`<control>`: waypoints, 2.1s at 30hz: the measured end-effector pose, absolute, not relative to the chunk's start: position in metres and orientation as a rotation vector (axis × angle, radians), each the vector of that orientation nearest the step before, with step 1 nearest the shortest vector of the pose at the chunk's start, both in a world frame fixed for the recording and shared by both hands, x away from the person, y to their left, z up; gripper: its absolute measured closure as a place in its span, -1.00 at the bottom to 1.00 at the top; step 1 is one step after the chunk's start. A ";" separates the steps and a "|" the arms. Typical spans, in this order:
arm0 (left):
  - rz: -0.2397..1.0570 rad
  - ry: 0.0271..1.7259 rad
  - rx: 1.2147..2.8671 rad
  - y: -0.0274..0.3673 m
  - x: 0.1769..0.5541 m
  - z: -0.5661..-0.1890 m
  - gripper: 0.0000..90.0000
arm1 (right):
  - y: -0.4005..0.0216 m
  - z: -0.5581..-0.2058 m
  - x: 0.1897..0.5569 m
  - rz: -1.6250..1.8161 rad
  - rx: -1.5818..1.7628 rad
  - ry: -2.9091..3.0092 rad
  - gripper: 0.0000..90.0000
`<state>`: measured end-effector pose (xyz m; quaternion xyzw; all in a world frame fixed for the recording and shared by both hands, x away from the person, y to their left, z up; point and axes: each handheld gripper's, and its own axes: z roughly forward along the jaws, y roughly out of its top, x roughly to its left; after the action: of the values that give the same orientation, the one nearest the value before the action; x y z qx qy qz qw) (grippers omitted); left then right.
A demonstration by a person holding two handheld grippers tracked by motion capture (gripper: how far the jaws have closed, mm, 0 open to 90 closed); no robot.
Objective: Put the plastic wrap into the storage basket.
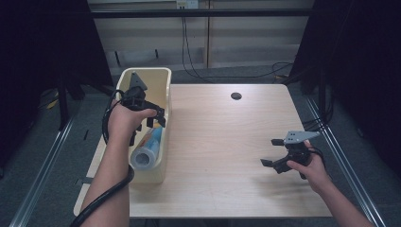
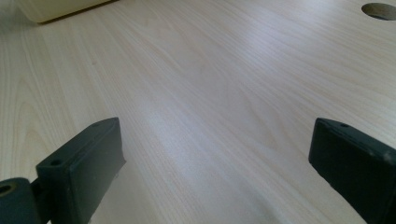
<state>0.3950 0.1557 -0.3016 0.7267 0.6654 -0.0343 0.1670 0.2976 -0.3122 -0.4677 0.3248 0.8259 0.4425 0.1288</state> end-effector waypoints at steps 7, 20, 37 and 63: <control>-0.080 1.859 2.064 0.150 0.395 -0.297 -0.80 | -0.312 -0.468 0.298 1.276 0.943 2.393 -0.94; -0.096 1.804 2.089 0.140 0.392 -0.296 -0.81 | -0.309 -0.468 0.299 1.272 0.929 2.404 -0.94; -0.090 1.688 2.120 0.108 0.386 -0.288 -0.82 | -0.312 -0.464 0.293 1.285 0.931 2.386 -0.95; -0.099 1.519 2.181 0.066 0.379 -0.306 -0.84 | -0.310 -0.465 0.293 1.279 0.935 2.387 -0.97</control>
<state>0.3793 0.0662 -0.3062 0.7962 0.5548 -0.0360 0.2387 0.2932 -0.3104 -0.4647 0.3231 0.8253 0.4420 0.1380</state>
